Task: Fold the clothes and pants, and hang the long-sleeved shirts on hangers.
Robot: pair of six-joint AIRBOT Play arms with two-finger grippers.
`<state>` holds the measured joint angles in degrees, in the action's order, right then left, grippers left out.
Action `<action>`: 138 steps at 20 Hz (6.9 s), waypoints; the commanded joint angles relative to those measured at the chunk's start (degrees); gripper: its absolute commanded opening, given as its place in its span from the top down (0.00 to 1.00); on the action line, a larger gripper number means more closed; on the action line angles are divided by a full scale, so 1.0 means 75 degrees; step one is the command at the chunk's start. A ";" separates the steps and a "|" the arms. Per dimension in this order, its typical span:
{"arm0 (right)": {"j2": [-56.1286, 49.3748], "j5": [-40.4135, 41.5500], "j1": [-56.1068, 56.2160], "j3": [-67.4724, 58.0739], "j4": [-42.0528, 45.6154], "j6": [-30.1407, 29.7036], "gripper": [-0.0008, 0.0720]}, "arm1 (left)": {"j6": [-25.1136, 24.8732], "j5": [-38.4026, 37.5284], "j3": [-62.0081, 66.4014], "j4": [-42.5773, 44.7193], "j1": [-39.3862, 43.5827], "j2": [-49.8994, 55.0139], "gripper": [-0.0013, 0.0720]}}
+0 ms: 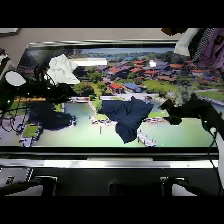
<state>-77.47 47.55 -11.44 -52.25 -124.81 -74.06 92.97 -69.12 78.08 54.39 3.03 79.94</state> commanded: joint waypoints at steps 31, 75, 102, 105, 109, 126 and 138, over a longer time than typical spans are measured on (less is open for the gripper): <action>-0.0836 -0.0944 0.1052 -0.0323 -0.1058 -0.0478 0.95 | -0.0746 0.2072 -0.0012 -0.1594 0.1486 0.3072 0.24; 0.6260 -0.2398 0.1049 -0.3564 0.0082 -0.1043 0.95 | -0.0906 0.0866 0.3762 0.0898 -0.0169 -0.3273 0.97; -0.1821 -0.0087 0.1212 -0.3564 -0.0128 -0.0239 0.31 | -0.0303 0.0580 0.3751 0.0804 0.0020 0.3582 0.96; -0.0906 0.2640 -0.0026 -0.3544 0.1352 -0.0230 0.33 | -0.0306 0.0017 0.3751 0.0813 -0.0099 0.3576 0.96; 0.0615 0.4220 -0.1014 -0.2020 0.2323 -0.0224 0.30 | -0.0303 -0.0612 0.3751 0.0807 -0.0146 0.3576 0.96; 0.4054 0.2582 -0.1003 0.4112 0.0874 0.0796 0.18 | -0.0306 -0.1067 0.3751 0.0810 -0.0137 0.3579 0.96; 0.2908 0.0350 -0.1029 0.1816 0.0758 0.1029 0.95 | -0.0306 -0.1244 0.3751 0.0842 -0.0157 0.3593 0.96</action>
<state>-53.52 55.40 -19.09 -29.58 -121.58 -69.08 90.67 -77.47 106.19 60.55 1.96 106.85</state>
